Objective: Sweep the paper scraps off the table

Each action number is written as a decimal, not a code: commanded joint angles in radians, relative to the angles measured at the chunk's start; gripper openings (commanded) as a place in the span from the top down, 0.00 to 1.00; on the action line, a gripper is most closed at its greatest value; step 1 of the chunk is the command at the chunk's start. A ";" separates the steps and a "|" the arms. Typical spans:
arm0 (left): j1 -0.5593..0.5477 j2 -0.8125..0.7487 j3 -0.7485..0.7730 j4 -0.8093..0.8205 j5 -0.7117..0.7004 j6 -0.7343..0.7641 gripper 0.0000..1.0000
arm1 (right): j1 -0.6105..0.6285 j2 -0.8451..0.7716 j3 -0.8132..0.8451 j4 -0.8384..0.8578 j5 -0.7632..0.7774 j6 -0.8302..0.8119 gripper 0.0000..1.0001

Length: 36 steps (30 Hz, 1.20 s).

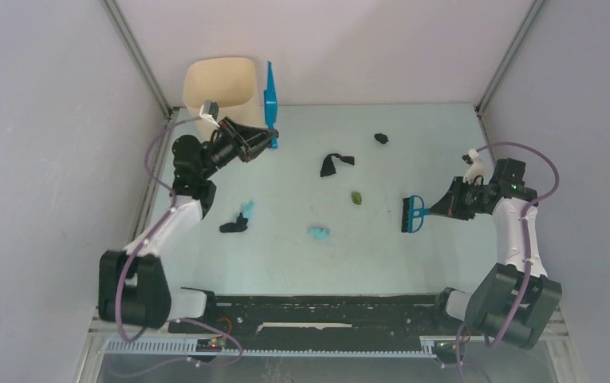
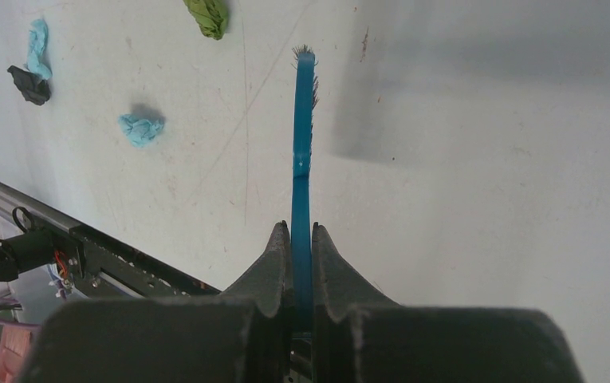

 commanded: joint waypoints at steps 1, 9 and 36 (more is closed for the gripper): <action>-0.037 -0.269 0.120 -0.974 -0.145 0.764 1.00 | 0.043 -0.007 0.004 0.022 -0.028 -0.015 1.00; -0.060 -0.636 -0.023 -1.225 -0.720 1.003 1.00 | 0.400 0.037 0.201 -0.017 0.031 -0.003 1.00; -0.048 -0.694 -0.089 -1.342 -1.068 0.969 1.00 | 0.912 1.016 1.317 0.482 0.546 -0.456 1.00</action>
